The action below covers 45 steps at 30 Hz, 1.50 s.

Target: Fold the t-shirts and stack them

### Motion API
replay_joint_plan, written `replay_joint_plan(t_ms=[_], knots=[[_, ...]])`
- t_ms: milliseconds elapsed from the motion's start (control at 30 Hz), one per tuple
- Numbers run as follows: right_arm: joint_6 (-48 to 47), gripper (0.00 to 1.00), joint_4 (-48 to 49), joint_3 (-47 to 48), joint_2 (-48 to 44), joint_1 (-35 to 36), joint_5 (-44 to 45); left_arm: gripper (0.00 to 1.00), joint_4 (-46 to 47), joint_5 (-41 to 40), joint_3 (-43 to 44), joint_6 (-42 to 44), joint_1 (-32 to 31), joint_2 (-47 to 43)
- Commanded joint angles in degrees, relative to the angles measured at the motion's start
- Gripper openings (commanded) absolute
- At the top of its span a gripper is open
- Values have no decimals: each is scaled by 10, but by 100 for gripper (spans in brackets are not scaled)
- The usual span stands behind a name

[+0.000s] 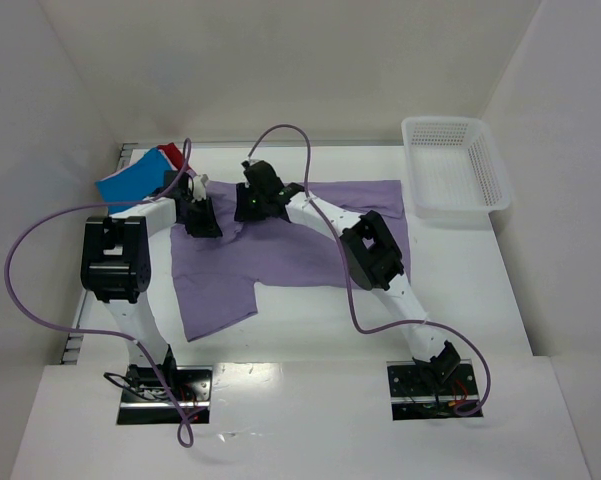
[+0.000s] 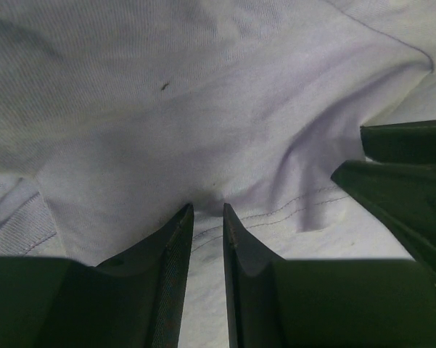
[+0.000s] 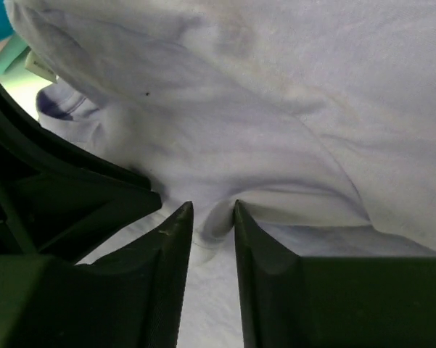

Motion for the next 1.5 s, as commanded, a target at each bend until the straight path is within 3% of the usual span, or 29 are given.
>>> replay_joint_plan(t_ms=[0, 200, 433, 533, 633, 800, 900, 1233, 1467], knots=[[-4, 48, 10, 24, -6, 4, 27, 31, -6, -5, -1, 5, -1, 20], [2, 52, -11, -42, -51, 4, 100, 31, -6, -5, -1, 5, -1, 20], [45, 51, 18, -189, -135, 4, 95, 31, -6, -5, -1, 5, -1, 20], [61, 48, 50, -259, -189, 4, 95, 31, -6, -5, -1, 5, -1, 20], [67, 39, 62, -282, -196, 4, 95, 31, -6, 0, -1, 5, -1, 20], [67, 25, 67, -246, -161, 4, 72, 31, -6, 0, -1, 5, -1, 20], [49, 13, 34, -173, -119, 4, 67, 31, -6, 0, -1, 5, -1, 20], [24, 12, -37, -64, -36, 4, 86, 31, -6, 0, -1, 5, -1, 20], [24, 14, -25, -99, -79, 4, 105, 31, -6, 0, -1, 5, -1, 20]])
